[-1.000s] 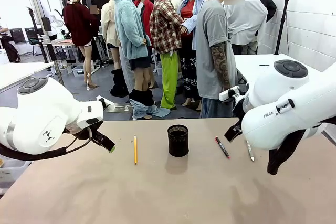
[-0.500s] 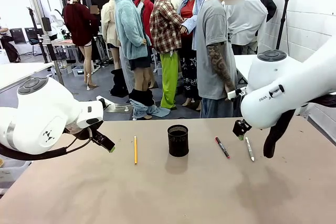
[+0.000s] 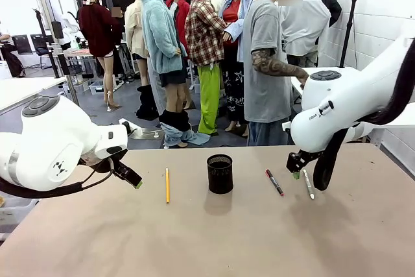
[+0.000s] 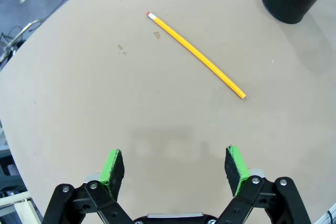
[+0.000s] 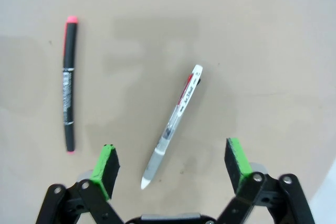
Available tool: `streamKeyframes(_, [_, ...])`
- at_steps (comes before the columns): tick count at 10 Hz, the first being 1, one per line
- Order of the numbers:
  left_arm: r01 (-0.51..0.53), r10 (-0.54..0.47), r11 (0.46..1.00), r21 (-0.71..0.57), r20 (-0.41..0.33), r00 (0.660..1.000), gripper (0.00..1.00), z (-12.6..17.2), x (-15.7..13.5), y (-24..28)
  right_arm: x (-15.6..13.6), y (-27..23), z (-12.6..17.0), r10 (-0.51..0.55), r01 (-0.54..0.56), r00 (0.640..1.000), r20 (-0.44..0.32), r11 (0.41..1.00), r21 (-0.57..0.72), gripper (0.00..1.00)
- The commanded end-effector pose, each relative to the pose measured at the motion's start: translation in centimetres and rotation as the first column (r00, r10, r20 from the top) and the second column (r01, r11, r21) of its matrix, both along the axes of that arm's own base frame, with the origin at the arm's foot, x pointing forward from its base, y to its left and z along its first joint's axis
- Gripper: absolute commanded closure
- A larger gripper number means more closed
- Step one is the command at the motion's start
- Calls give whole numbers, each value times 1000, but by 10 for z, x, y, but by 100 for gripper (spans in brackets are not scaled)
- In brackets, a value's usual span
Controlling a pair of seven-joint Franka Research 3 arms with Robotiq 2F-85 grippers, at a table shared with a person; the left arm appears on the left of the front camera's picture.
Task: Place the pens into the pen holder.
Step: Pick up a writing instrument from the table and place it into the Pen holder.
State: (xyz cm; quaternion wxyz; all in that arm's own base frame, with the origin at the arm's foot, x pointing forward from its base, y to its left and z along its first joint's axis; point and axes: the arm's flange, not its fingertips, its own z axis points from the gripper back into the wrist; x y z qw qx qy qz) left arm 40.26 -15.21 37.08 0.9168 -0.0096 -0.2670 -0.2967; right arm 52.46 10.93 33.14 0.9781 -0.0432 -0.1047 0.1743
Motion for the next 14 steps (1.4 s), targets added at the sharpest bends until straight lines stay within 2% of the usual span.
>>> streamKeyframes(1, [-3, 3, 1000, -2, 0, 1000, 0, 0, 0, 1, 17, -5, -8, -60, 61, 998, -35, 998, 27, 0])
streamKeyframes(5, [-3, 3, 1000, -2, 0, 1000, 0, 0, 0, 1, 21, -9, -29, -67, 72, 991, -113, 997, 40, 0])
streamKeyframes(6, [-3, 3, 1000, -2, 0, 1000, 0, 0, 0, 1, 21, -8, -30, -65, 69, 993, -100, 997, 38, 14])
streamKeyframes(10, [-3, 3, 1000, -2, 0, 1000, 0, 0, 0, 1, 21, -6, -26, -60, 69, 987, -152, 996, 60, 93])
streamKeyframes(11, [-3, 3, 1000, -2, 0, 1000, 0, 0, 0, 1, 22, -7, -25, -65, 78, 983, -173, 995, 67, 100])
streamKeyframes(14, [-3, 3, 1000, -2, 0, 1000, 0, 0, 0, 1, 31, -9, -27, -53, 71, 970, -239, 995, 68, 100])
